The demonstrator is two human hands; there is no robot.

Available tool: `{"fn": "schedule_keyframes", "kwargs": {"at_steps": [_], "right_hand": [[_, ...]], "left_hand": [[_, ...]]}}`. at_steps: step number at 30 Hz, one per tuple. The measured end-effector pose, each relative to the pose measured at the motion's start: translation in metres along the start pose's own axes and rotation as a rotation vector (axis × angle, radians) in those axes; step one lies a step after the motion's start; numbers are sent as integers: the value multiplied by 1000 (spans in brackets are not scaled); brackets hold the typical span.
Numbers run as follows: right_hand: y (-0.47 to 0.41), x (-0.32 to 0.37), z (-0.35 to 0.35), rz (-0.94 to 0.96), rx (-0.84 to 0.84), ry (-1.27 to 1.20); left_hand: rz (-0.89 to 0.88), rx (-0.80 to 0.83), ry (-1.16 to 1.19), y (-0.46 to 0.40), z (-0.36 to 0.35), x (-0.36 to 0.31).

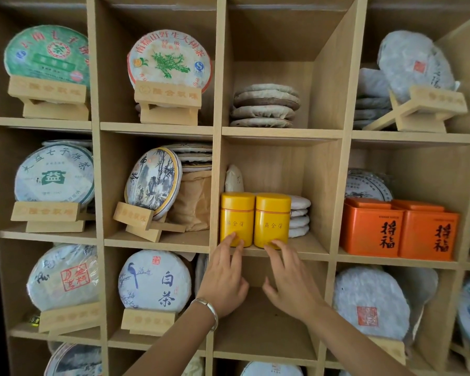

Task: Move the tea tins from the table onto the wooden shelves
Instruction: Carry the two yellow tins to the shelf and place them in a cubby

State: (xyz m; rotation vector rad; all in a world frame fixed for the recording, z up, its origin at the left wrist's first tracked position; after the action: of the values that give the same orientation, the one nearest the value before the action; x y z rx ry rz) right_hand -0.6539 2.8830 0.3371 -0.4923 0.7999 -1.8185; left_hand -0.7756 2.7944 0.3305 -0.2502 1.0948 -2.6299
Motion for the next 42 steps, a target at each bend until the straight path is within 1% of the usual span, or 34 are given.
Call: {"fn": "schedule_keyframes", "kwargs": {"at_steps": [6, 13, 17, 19, 22, 26, 33, 42], "right_hand": [[1, -3, 0, 15, -10, -21], [1, -4, 3, -4, -66, -89], [-4, -20, 13, -113, -205, -226], [-7, -32, 15, -182, -231, -247], [-12, -46, 13, -234, -214, -248], [-19, -48, 10, -206, -164, -301], [-22, -47, 8, -238, -179, -339], [-22, -48, 8, -257, -159, -343]], "left_hand": [[-2, -12, -4, 0, -3, 0], [-11, -40, -4, 0, -3, -1], [-81, -56, 47, -1, -1, -13], [-97, -58, 64, -3, -1, -19], [-90, -52, 53, -8, 0, -27], [-98, -35, 7, -12, -2, -36], [-93, -60, -41, -14, -5, -41], [-77, -24, -33, -14, -8, -40]]}}
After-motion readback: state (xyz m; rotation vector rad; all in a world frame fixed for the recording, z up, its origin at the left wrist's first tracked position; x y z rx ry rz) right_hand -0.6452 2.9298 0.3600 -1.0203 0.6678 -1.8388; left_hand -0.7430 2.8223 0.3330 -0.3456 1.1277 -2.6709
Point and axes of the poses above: each hand's wrist, its own y-axis away from the middle knuckle, its own z-axis out of the back of the hand, x = y × z, the point moved 5 cm from there along -y, towards the middle knuckle, and after that the axes turned 4 degrees about -y, right-handed, at the moved point
